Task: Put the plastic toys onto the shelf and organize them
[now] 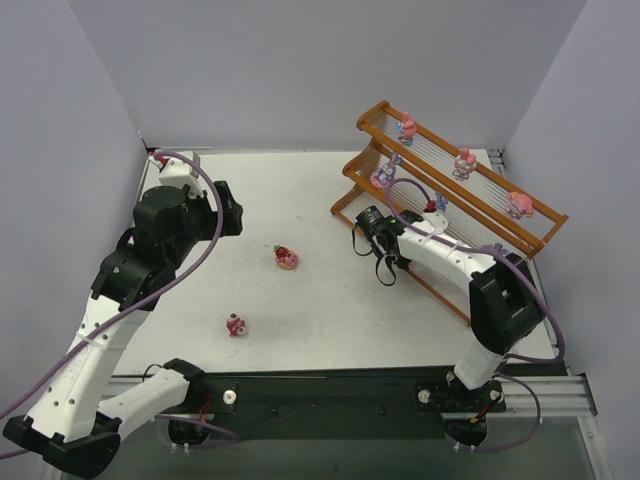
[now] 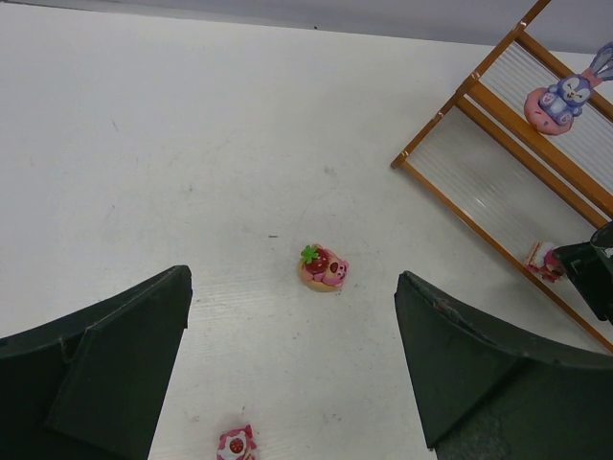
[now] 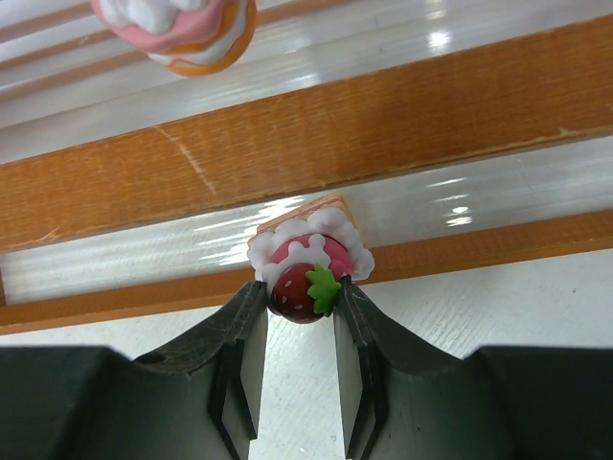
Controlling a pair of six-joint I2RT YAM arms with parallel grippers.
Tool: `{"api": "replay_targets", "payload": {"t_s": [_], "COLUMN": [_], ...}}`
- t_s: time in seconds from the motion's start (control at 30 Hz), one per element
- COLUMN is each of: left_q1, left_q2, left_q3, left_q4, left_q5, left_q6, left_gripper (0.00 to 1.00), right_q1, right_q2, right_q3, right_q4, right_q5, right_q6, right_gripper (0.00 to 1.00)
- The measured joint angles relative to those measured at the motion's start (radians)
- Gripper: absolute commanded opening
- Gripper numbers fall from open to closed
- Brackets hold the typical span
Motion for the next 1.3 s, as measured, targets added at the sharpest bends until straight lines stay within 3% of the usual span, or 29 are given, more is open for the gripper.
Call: {"api": "replay_targets", "payload": {"t_s": [0.83,1.3], "left_q1": [-0.002,-0.002], "left_q2": [-0.002,-0.004], "left_q3": [-0.01,-0.015], "left_q4": [0.002,0.002], "left_q5": [-0.003,-0.003], "left_q6": [0.004,0.006], "left_gripper": [0.97,0.97], "right_q1": [-0.036,-0.037], "right_q2": [0.016,0.016], "right_q3": [-0.057,-0.057], "right_q4": [0.024,0.023], "right_q5": [0.03,0.029], "right_q6": [0.172,0.183], "right_gripper": [0.0,0.0]}}
